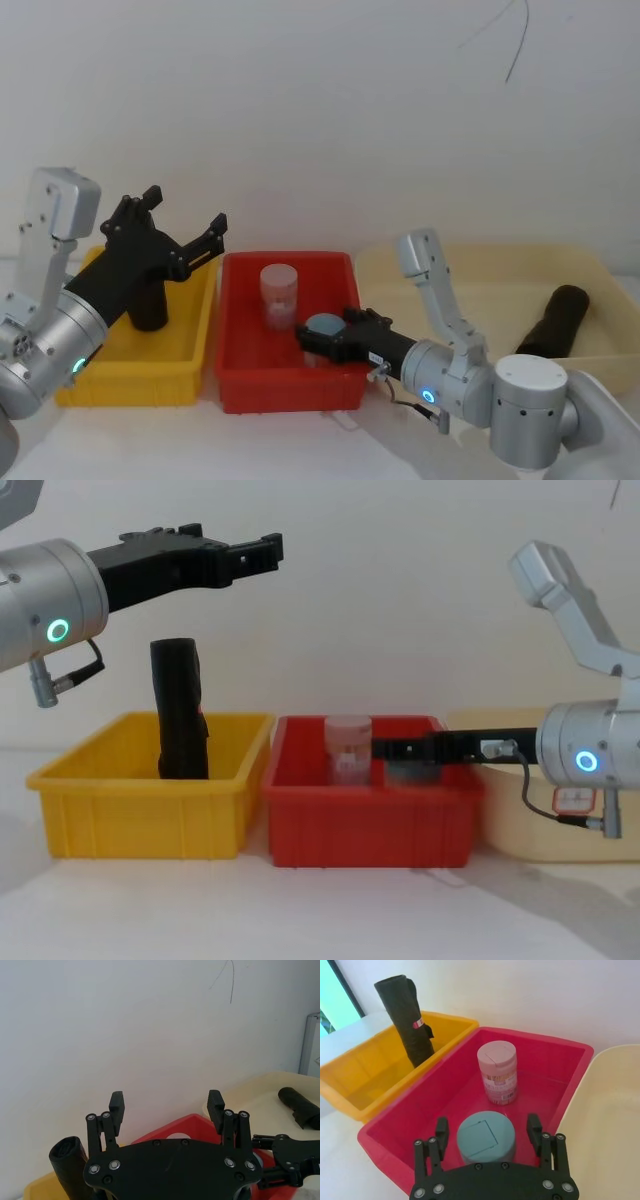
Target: Pick up the garbage bag with the one hand and transfer it to the other hand.
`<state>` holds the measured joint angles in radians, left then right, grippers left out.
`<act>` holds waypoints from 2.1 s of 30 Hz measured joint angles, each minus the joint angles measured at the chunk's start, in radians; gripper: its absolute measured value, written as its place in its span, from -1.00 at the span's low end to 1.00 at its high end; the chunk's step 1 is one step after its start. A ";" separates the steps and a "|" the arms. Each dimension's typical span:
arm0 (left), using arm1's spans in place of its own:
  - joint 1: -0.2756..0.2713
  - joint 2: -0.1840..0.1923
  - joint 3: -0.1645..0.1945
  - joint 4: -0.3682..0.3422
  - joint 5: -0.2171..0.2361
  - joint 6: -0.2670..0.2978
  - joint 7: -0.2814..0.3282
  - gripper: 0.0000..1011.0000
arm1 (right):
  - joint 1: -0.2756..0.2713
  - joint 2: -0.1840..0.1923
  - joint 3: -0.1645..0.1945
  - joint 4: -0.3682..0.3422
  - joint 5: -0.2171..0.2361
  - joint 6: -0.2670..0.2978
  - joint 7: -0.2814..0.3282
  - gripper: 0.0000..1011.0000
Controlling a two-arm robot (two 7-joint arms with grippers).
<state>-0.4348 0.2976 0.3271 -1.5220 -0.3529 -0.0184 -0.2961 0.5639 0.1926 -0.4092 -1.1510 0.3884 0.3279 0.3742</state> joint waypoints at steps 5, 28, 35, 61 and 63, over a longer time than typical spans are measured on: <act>0.000 0.000 0.000 0.000 0.000 0.000 0.000 0.98 | 0.002 0.003 -0.012 0.001 -0.010 0.000 -0.004 0.73; 0.000 0.000 0.000 0.000 0.000 0.000 0.000 0.98 | 0.006 0.001 -0.015 -0.007 -0.030 0.027 -0.034 0.31; 0.000 0.000 0.000 0.000 0.000 0.000 0.000 0.98 | 0.005 0.002 0.001 -0.029 -0.030 0.024 -0.047 0.31; 0.000 0.000 0.000 0.000 0.000 0.000 0.000 0.98 | 0.020 0.038 0.126 -0.143 -0.022 -0.004 -0.148 0.31; 0.000 0.000 0.000 0.000 0.000 0.000 0.000 0.98 | 0.021 0.041 0.138 -0.145 -0.022 -0.004 -0.159 0.31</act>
<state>-0.4348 0.2976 0.3271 -1.5220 -0.3529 -0.0184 -0.2961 0.5853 0.2341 -0.2709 -1.2964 0.3666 0.3237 0.2154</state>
